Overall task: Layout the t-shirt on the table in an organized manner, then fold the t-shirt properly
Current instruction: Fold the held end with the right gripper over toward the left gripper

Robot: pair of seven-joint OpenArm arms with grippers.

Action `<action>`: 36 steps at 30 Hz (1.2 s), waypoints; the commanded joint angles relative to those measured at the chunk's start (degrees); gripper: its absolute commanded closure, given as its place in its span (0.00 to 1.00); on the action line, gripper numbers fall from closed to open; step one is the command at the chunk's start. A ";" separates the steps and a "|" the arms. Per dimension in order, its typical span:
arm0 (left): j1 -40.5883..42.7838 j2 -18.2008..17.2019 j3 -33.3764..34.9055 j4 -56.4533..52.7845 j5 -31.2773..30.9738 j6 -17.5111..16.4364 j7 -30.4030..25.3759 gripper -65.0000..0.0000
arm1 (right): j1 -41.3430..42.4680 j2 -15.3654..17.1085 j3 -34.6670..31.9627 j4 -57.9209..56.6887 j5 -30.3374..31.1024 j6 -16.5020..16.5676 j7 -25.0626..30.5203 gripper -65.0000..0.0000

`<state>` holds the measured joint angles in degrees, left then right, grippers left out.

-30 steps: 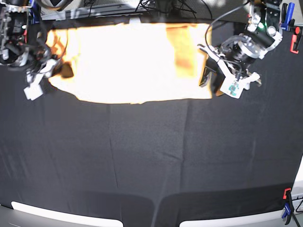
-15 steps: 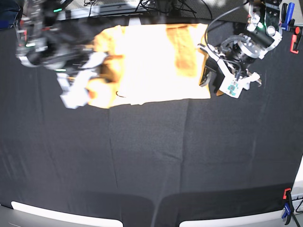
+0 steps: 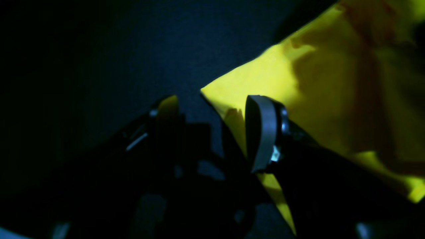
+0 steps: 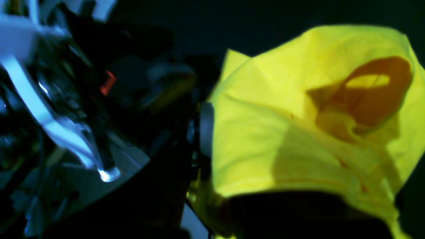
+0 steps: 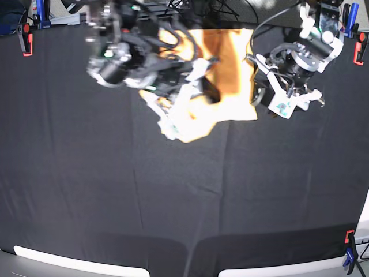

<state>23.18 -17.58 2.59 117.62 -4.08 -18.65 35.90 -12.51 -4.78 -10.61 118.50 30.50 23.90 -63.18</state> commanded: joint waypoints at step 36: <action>2.54 -6.25 -22.05 0.96 -12.72 2.60 -1.64 0.55 | 10.45 -4.22 -13.49 -11.15 21.16 6.36 3.23 0.58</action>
<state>26.00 -23.18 -18.98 117.62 -16.53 -16.47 35.81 -2.85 -8.27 -23.92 106.37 50.41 29.80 -61.01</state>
